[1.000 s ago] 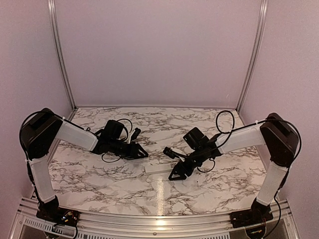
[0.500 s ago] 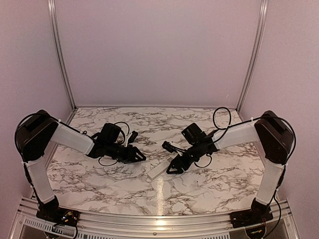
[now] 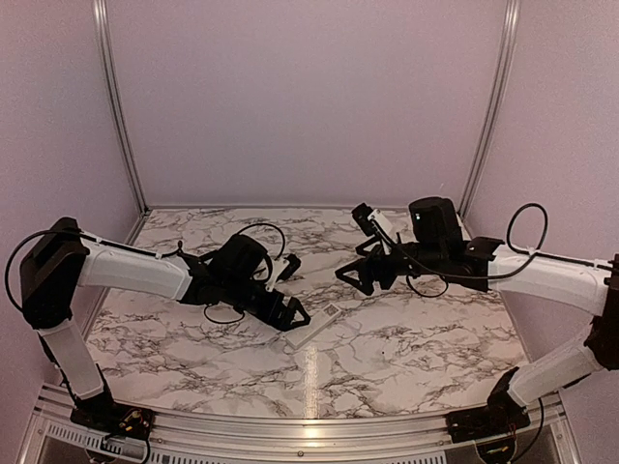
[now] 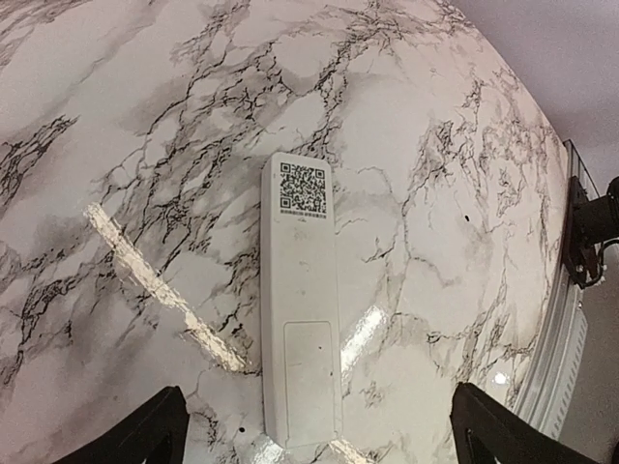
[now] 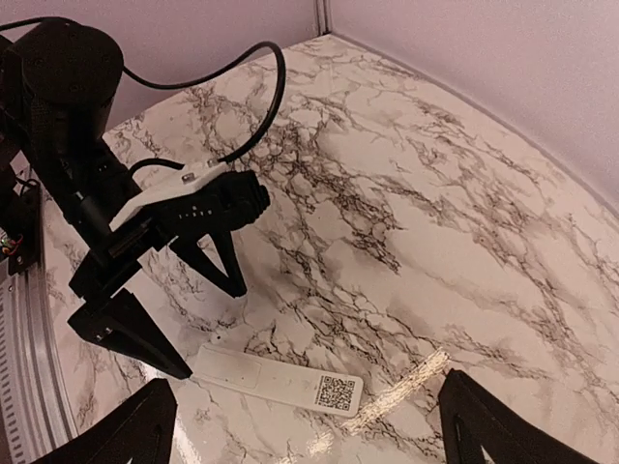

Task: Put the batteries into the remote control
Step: Adjust the remote control at the center of the board, then pick up the remote control from the center of the board.

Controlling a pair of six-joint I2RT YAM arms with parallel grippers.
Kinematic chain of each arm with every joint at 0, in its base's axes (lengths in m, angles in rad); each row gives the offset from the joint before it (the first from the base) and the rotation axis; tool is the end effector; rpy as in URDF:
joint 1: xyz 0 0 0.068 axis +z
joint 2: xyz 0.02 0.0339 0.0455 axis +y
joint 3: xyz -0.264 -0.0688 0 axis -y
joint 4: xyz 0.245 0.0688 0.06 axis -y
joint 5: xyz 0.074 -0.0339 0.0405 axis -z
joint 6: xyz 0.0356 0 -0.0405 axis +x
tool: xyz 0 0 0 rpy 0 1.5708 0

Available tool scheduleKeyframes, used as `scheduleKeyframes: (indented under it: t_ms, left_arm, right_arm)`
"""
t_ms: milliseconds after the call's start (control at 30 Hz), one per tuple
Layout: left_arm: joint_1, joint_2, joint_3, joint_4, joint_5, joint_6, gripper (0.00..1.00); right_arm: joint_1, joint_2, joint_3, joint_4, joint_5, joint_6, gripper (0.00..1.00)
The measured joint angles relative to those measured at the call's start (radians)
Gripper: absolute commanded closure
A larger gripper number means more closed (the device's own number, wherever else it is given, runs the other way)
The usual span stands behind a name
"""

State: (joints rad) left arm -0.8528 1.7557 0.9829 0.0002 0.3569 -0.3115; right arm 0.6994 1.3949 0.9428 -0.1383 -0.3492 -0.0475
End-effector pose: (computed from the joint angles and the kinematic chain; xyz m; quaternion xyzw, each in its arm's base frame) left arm 0.2293 -0.2814 0.1700 0.3089 0.8553 -0.3469 0.2295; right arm 0.2291 0.2087 0.2606 -0.3931 0.7791 0.2936 0.3902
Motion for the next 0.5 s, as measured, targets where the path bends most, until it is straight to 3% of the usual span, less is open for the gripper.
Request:
scheduleKeyframes:
  t_ms: [233,500]
  left_arm:
    - [-0.082,0.065,0.171,-0.163,-0.174,0.121,0.11]
    - [-0.136,0.220,0.308,-0.299,-0.261,0.185,0.32]
  right_arm:
    - [-0.005,-0.195,-0.138,0.150,0.159,0.061,0.01]
    - [-0.065,-0.333,-0.262,0.207,0.333,0.183,0.01]
